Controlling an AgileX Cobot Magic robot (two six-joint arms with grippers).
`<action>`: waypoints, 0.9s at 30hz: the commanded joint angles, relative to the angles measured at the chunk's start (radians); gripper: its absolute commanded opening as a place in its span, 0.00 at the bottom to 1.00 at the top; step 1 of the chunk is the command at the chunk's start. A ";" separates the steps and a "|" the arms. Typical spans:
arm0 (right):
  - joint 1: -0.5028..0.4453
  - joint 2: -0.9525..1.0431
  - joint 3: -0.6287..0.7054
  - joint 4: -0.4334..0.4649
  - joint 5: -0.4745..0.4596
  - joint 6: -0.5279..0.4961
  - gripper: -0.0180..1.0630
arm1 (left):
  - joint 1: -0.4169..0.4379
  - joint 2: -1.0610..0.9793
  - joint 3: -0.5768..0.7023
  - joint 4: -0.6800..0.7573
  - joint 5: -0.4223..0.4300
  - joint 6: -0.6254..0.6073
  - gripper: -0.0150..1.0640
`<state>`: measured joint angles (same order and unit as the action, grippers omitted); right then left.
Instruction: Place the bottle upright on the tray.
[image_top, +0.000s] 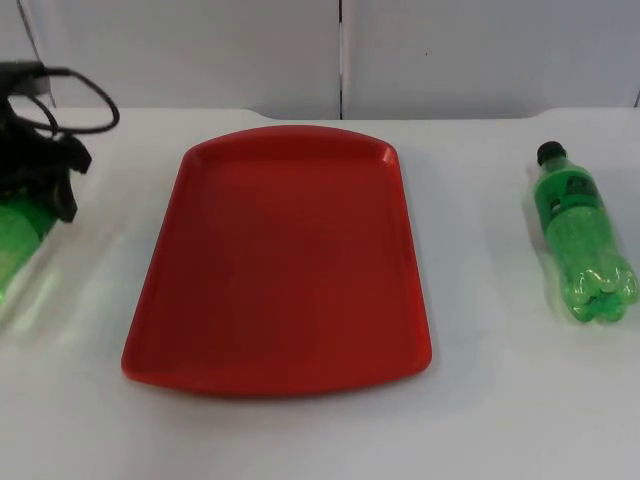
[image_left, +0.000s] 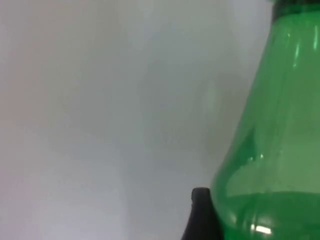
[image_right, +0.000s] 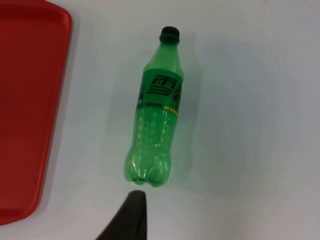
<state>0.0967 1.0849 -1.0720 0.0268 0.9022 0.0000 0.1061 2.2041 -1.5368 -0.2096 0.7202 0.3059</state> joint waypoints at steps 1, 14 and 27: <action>-0.004 -0.003 -0.004 0.004 0.000 -0.014 0.98 | 0.001 -0.059 -0.004 -0.049 0.022 0.021 0.01; -0.004 -0.003 -0.004 0.004 0.000 -0.014 0.98 | -0.020 -0.222 -0.004 -0.570 0.112 0.409 0.01; -0.004 -0.003 -0.004 0.004 0.000 -0.014 0.98 | -0.038 -0.401 -0.004 -0.917 0.138 0.750 0.01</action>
<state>0.0967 1.0849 -1.0720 0.0282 0.9022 0.0000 0.0719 1.8336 -1.5368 -1.0163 0.8582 0.9733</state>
